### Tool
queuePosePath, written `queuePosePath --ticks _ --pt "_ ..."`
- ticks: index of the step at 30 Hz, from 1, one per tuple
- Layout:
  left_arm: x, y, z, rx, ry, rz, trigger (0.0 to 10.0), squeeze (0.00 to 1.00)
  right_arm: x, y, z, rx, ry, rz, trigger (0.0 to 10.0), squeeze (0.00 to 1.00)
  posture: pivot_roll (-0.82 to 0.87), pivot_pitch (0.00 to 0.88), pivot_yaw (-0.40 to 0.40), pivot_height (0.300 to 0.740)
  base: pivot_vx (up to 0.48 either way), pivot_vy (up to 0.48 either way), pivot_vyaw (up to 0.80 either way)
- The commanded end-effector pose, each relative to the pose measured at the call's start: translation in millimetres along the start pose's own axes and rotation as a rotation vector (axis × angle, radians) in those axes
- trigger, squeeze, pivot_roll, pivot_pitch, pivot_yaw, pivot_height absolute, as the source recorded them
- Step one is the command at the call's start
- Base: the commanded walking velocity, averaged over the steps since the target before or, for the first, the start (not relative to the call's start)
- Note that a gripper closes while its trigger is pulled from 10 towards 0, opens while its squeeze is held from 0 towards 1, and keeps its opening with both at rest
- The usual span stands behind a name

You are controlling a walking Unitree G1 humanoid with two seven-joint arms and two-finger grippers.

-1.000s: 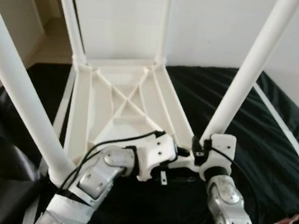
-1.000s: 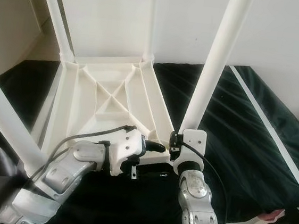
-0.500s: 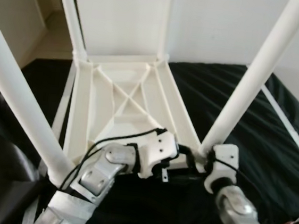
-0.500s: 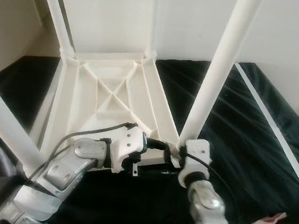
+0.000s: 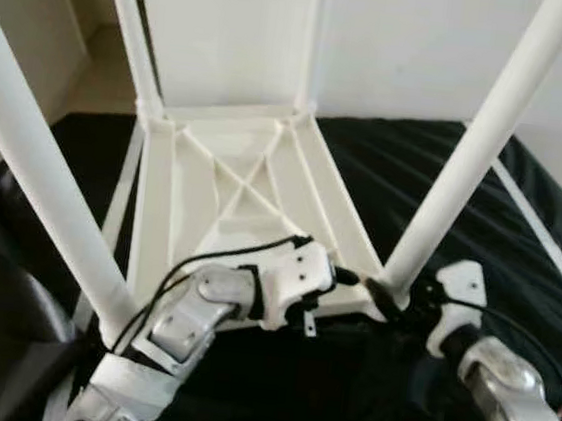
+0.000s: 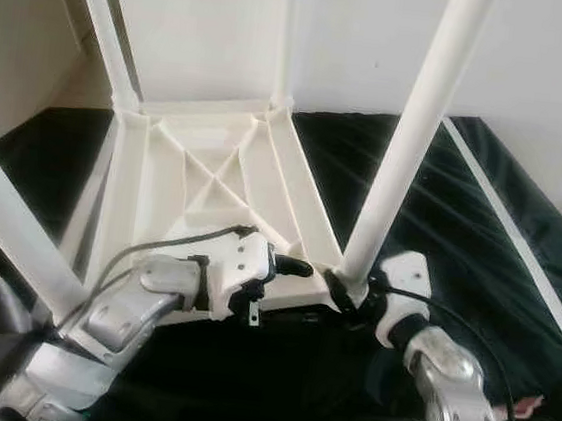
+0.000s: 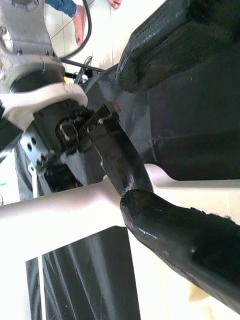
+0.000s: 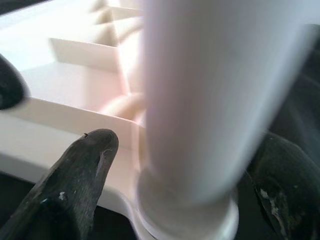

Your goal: Building children table

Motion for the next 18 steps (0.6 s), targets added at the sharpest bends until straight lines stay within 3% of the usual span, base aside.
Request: queuePosePath --ticks 1,8,9,10,18 --pt "-1.3 2.6 1.6 0.021 0.009 0.000 10.0 0.00 -2.6 3.1 -4.9 0.058 0.009 0.001 10.0 0.00 -0.09 0.000 0.008 0.740 0.000 0.000 0.00" --pt "-0.7 3.5 3.5 0.031 0.010 -0.001 10.0 0.00 1.9 -1.3 -18.5 0.121 -0.002 0.036 10.0 0.00 -0.07 0.000 0.002 0.740 0.000 0.000 0.00" --pt "-0.3 3.1 4.3 0.034 0.009 0.001 10.0 0.00 1.4 -3.1 -21.0 0.123 0.001 0.039 4.2 0.00 -0.06 0.000 -0.007 0.740 0.000 0.000 0.00" --pt "-0.5 2.4 5.6 0.038 0.009 0.004 10.0 0.00 0.2 -4.0 -22.1 0.129 0.006 0.038 0.0 0.00 -0.05 0.000 -0.013 0.740 0.000 0.000 0.00" --pt "-1.6 -0.4 8.2 0.041 0.009 0.020 10.0 0.00 -8.5 -4.6 -17.7 0.138 0.031 0.016 0.0 0.00 -0.05 0.000 -0.015 0.740 0.000 0.000 0.00"
Point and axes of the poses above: a point about 5 cm out from each wrist's last joint towards the gripper, its own z axis pointing back from the gripper into the wrist, its own x axis along the axis of the wrist's last joint, y = z × x, the point moved 2 cm from there along -z, pointing out of the wrist towards the gripper, and after that the axes turned 6 degrees about z, right-handed, at the moved point
